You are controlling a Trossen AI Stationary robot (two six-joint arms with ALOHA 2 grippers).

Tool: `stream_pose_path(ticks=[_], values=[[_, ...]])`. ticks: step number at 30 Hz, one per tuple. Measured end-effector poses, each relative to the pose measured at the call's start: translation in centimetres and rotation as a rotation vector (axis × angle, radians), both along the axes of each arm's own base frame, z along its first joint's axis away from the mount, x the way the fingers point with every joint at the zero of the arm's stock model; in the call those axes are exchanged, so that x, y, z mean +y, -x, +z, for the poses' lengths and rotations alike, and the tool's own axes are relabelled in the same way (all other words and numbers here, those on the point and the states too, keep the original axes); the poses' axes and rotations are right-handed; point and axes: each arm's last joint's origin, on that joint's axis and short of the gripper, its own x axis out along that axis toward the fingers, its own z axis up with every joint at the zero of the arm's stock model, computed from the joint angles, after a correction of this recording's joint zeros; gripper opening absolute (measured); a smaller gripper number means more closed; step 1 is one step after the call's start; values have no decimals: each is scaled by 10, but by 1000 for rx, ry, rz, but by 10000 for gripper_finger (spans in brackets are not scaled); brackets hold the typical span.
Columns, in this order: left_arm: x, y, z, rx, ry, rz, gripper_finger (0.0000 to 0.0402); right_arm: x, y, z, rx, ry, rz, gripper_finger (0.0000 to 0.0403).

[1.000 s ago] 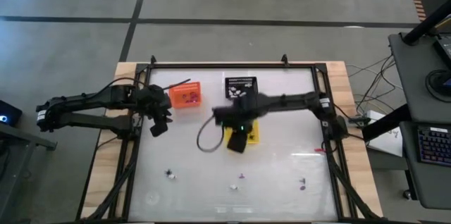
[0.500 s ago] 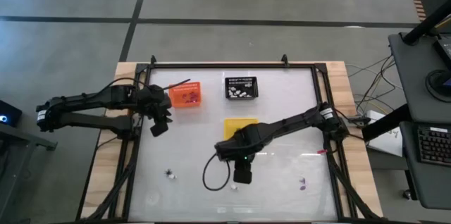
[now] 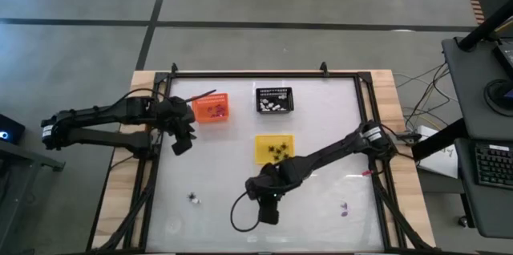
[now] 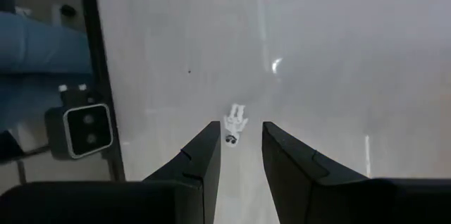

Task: Sort Halloween decoration
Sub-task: Put the white skeleton toy into the black bin

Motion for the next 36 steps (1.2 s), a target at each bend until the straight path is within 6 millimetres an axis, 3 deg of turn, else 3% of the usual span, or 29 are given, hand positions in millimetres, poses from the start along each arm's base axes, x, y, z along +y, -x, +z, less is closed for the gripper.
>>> stream_pose_path(ticks=[11, 26, 36], values=[[0, 2, -1, 21, 22, 32, 123, 9, 12, -50, 24, -30, -111, 93], [0, 2, -1, 29, 30, 45, 123, 32, 22, -62, -26, -39, -87, 93], [0, 2, -1, 28, 32, 48, 123, 28, 28, -75, -13, 23, -153, 93]])
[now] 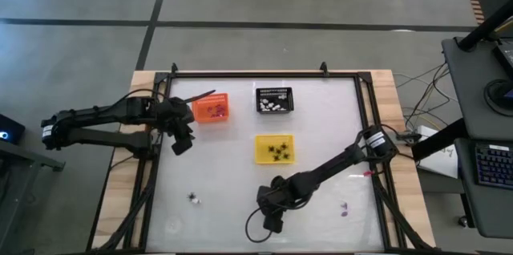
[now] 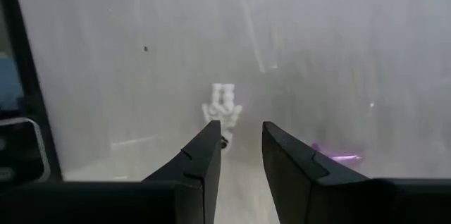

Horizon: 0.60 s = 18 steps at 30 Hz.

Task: Sort Halloween decoration
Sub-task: Put the white skeleton toy into the black bin

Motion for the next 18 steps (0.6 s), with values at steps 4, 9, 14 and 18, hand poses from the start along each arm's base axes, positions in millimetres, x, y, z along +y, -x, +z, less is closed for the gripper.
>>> stream_pose_path(ticks=[4, 9, 14, 18], values=[[0, 0, 0, -1, 0, 0, 123, 2, 3, -6, -6, -24, -25, 93], [0, 0, 0, 0, 0, 1, 123, 4, 4, -6, -8, -28, -19, 93], [0, 0, 0, 2, 1, 1, 123, 7, 3, -6, -18, -54, -22, 93], [0, -1, 0, 2, 0, 2, 123, 9, 3, -15, -4, -54, -17, 89]])
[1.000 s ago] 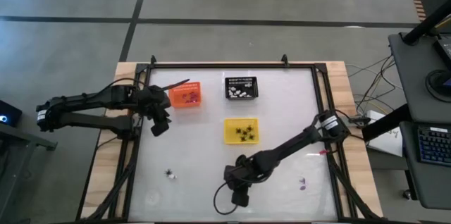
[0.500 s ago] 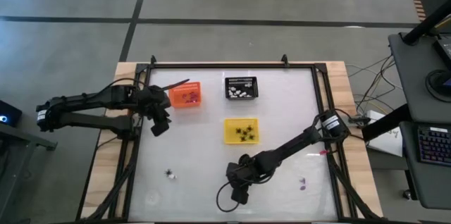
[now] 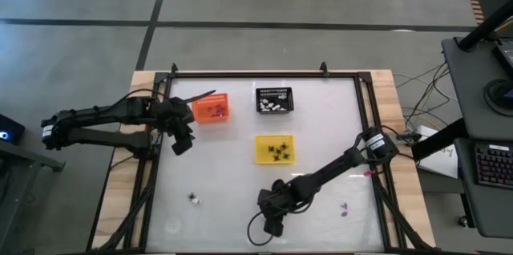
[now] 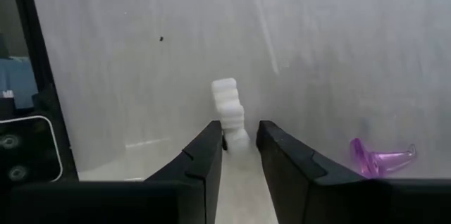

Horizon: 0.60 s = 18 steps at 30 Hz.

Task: Sort Halloween decoration
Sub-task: Put the white skeleton toy into the black bin

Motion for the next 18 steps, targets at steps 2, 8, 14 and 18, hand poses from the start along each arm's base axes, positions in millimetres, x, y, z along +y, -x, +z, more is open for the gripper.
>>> stream_pose_path(ticks=[2, 8, 14, 18], values=[[0, 0, 0, 1, -4, 2, 123, 1, -1, -7, 14, 1, 3, 76], [0, 0, 0, 3, -4, 1, 123, 2, -1, -10, 27, 0, -2, 21], [0, 0, 0, 3, -4, 1, 123, -2, -1, 5, -1, -11, -3, 16], [0, 0, 0, 3, -4, 1, 123, -8, -1, 20, -27, -25, -16, 14]])
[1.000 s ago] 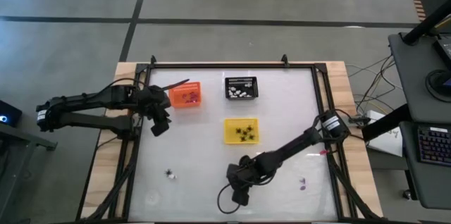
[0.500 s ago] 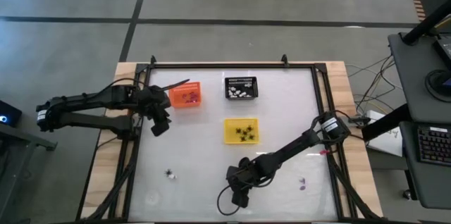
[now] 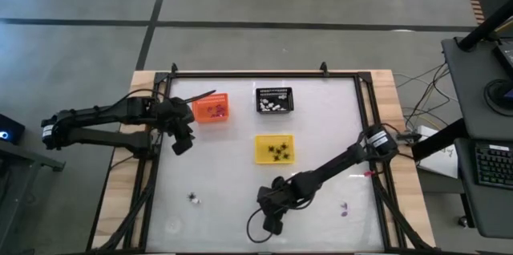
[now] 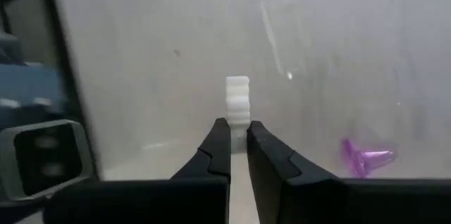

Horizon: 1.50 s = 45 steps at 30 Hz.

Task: Sort Halloween decoration
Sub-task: Put the white skeleton toy into the black bin

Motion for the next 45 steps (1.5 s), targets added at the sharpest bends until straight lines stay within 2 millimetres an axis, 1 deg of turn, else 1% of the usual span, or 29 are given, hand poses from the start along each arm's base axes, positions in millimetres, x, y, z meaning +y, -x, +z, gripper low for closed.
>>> stream_pose_path(ticks=[4, 8, 11, 14, 19, 23, 28, 33, 37, 42, 45], values=[[0, 0, 0, 0, 0, 0, 123, -9, 0, 19, -33, -11, -24, 14], [0, 0, 0, 0, 3, 5, 123, -24, 2, 35, -27, -1, -57, 13], [0, 0, 0, 0, 4, 7, 123, -42, 3, 47, -24, 39, -89, 13], [0, -1, -1, 5, 5, 7, 123, -64, 4, 55, -6, 69, -110, 13], [0, -2, -2, 13, 8, 9, 123, -99, 2, 74, -47, 86, -133, 13], [1, -4, -3, 21, 9, 9, 123, -131, 4, 85, -46, 110, -166, 13], [1, -6, -5, 35, 7, -2, 123, -180, 6, 95, -58, 140, -244, 13], [2, -10, -8, 58, 0, -25, 123, -229, 8, 95, -61, 175, -315, 13], [2, -12, -10, 75, -7, -46, 123, -267, 14, 95, -58, 202, -371, 13], [3, -14, -12, 89, -10, -58, 123, -309, 25, 95, -52, 228, -446, 13], [3, -14, -12, 92, -12, -64, 123, -330, 33, 94, -46, 247, -473, 13]])
